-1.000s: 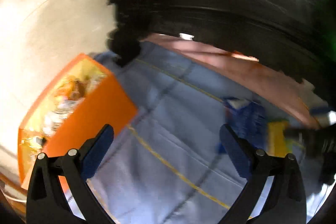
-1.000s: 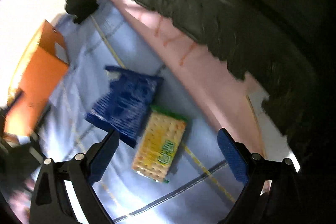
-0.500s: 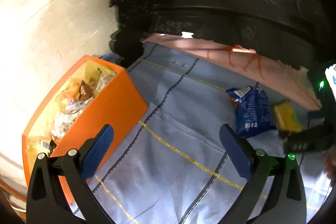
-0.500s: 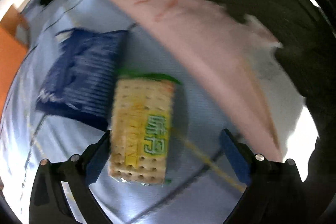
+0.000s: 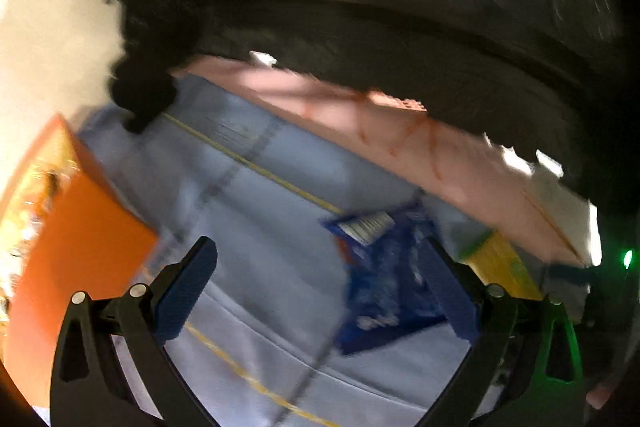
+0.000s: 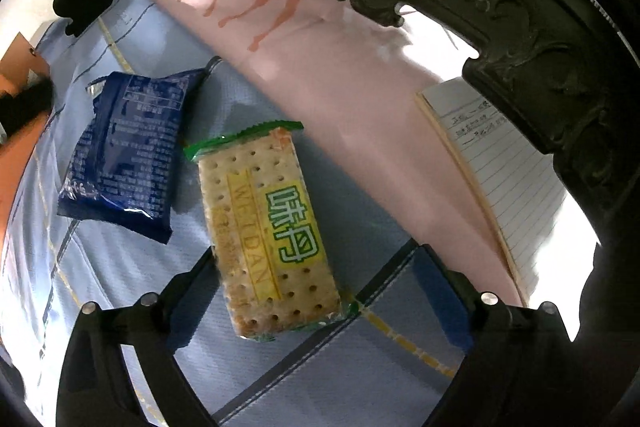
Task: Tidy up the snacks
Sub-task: 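Grasp the blue biscuit bag with the left tool while the right tool grasps the Weidan cracker pack, then carry the blue bag into the orange box while the right tool carries the cracker pack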
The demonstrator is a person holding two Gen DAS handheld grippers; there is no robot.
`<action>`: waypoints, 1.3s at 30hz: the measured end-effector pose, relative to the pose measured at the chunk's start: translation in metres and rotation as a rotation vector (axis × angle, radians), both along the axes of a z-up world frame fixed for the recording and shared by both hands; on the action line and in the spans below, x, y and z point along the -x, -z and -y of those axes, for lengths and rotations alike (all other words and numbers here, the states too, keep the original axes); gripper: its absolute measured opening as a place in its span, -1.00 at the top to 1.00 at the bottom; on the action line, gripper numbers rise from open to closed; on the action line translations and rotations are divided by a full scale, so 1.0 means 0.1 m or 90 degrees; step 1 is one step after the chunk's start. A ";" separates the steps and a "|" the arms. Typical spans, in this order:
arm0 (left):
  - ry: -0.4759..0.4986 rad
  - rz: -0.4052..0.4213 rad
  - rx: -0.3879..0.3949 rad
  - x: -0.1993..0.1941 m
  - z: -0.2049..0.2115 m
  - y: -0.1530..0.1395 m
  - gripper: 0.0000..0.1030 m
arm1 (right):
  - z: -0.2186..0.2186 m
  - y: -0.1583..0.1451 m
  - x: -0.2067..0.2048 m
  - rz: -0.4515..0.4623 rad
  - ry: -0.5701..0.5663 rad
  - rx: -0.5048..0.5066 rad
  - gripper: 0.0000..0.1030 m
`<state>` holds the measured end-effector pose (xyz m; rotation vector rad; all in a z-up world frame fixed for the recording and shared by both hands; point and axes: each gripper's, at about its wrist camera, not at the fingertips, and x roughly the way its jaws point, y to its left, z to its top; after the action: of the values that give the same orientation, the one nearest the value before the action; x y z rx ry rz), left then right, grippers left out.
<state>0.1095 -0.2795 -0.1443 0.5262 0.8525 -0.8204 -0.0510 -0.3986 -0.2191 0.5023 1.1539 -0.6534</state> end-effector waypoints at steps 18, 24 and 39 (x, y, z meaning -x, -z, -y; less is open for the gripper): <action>-0.051 -0.162 0.049 -0.21 0.19 0.58 -0.40 | -0.04 -0.10 -0.16 0.015 -0.055 0.032 -0.21; -0.036 -0.068 -0.001 -0.09 0.20 0.50 -0.07 | -0.06 -0.14 -0.10 0.012 -0.048 -0.001 0.08; -0.109 -0.059 0.037 -0.01 -0.27 0.23 0.12 | -0.01 -0.49 0.12 0.070 -0.038 0.004 0.09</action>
<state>0.1109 -0.2527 -0.1676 0.3613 0.9425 -0.7136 -0.0633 -0.3975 -0.1706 0.4906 1.0590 -0.5714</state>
